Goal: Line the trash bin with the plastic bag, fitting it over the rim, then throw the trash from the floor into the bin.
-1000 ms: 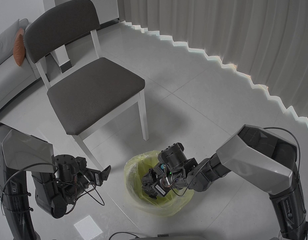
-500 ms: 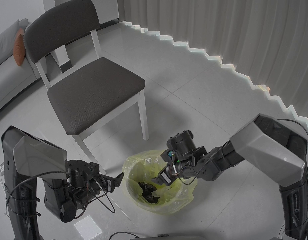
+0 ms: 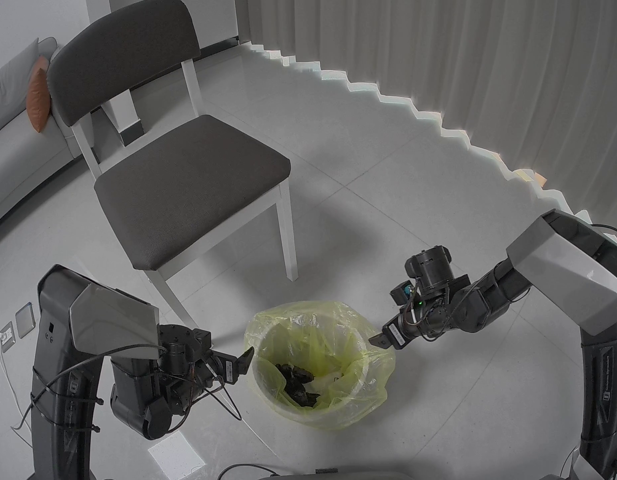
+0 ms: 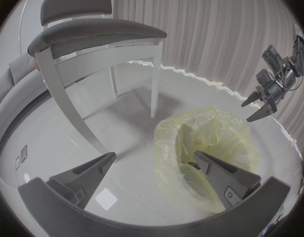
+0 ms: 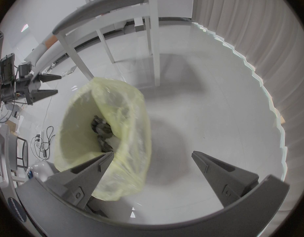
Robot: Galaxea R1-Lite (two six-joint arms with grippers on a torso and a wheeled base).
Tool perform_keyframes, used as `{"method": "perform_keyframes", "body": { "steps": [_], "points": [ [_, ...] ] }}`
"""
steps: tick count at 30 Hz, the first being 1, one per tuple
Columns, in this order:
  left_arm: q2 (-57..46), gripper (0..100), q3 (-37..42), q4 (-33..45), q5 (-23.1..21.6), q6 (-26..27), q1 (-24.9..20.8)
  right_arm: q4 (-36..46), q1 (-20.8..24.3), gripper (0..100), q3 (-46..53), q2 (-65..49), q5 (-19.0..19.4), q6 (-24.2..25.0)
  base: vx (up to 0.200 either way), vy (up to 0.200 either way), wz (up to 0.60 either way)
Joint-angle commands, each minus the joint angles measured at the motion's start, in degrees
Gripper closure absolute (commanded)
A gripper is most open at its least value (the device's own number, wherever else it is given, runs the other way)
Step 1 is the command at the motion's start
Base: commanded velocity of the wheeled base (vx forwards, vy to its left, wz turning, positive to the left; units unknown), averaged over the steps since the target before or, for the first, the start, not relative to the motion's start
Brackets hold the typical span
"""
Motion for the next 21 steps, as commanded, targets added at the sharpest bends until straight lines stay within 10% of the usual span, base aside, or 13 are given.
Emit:
{"method": "perform_keyframes", "body": {
  "steps": [1, 21],
  "points": [
    [0.77, 0, -0.23, -1.07, 0.11, 0.07, 0.89, -0.04, -2.75, 0, 0.92, 1.66, 0.11, -1.37, 0.0, 0.0, 0.0],
    [-0.02, 0, -0.84, -0.98, -0.24, -0.02, 1.5, 18.5, -3.1, 0, -29.22, 18.01, 0.28, -3.65, 0.0, 0.0, 0.0]
  ]
}}
